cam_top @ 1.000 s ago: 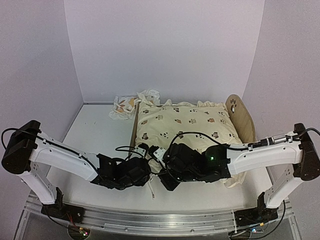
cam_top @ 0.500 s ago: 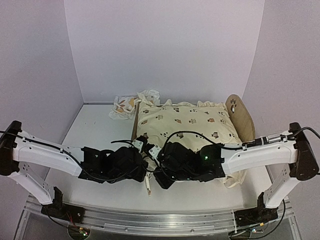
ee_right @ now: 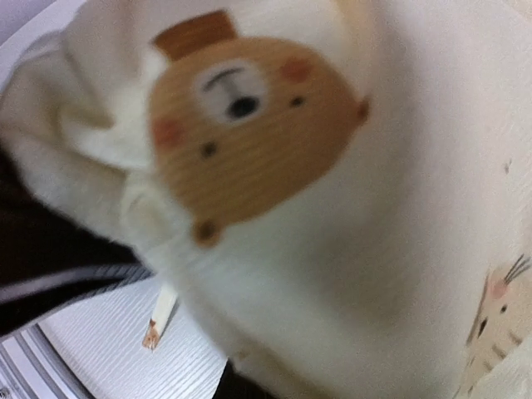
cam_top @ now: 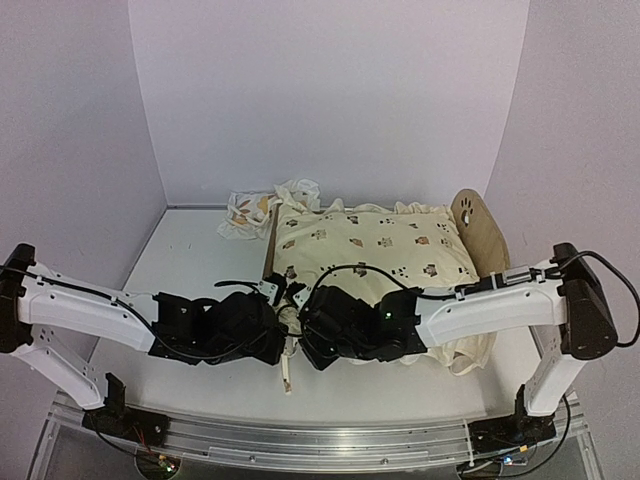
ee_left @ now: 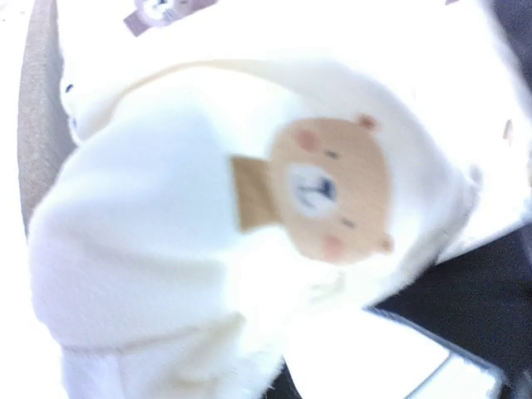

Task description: Set up the pet bed

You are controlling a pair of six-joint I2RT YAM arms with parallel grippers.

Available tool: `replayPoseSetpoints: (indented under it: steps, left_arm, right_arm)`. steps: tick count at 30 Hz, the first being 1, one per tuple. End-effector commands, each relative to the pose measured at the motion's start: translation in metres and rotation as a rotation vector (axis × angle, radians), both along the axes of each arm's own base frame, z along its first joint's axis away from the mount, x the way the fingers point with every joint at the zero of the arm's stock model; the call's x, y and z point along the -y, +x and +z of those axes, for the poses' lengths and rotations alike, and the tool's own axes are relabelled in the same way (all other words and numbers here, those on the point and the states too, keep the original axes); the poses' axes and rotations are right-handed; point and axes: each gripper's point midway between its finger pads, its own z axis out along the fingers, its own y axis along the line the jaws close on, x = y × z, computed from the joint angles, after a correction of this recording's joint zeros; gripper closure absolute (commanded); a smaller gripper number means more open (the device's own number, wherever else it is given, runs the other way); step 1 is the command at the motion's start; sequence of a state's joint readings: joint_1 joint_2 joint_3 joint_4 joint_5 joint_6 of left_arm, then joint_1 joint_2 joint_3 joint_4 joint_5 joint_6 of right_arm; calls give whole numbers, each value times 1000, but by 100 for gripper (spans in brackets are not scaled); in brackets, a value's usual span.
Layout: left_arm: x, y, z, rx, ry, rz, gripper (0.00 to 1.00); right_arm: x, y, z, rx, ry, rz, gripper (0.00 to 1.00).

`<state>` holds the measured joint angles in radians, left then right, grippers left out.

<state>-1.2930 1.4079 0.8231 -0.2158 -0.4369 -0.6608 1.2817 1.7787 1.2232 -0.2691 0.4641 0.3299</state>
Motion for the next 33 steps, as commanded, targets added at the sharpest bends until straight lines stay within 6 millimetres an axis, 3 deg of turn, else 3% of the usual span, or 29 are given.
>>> replayPoseSetpoints:
  steps: [1,6,17,33]
  left_arm:
    - [14,-17,23,-10,-112,-85,100]
    - [12,-21,30,-19,-154,-97,100]
    - [5,-19,35,-6,-173,-71,99]
    - [2,-22,45,-8,-221,-84,97]
  right_arm:
    - [-14,22,12,18,124,-59,100]
    - [-25,23,11,-29,224,-38,100]
    - [-39,0,0,-131,357,86,100]
    - [-51,9,11,-28,607,149,100]
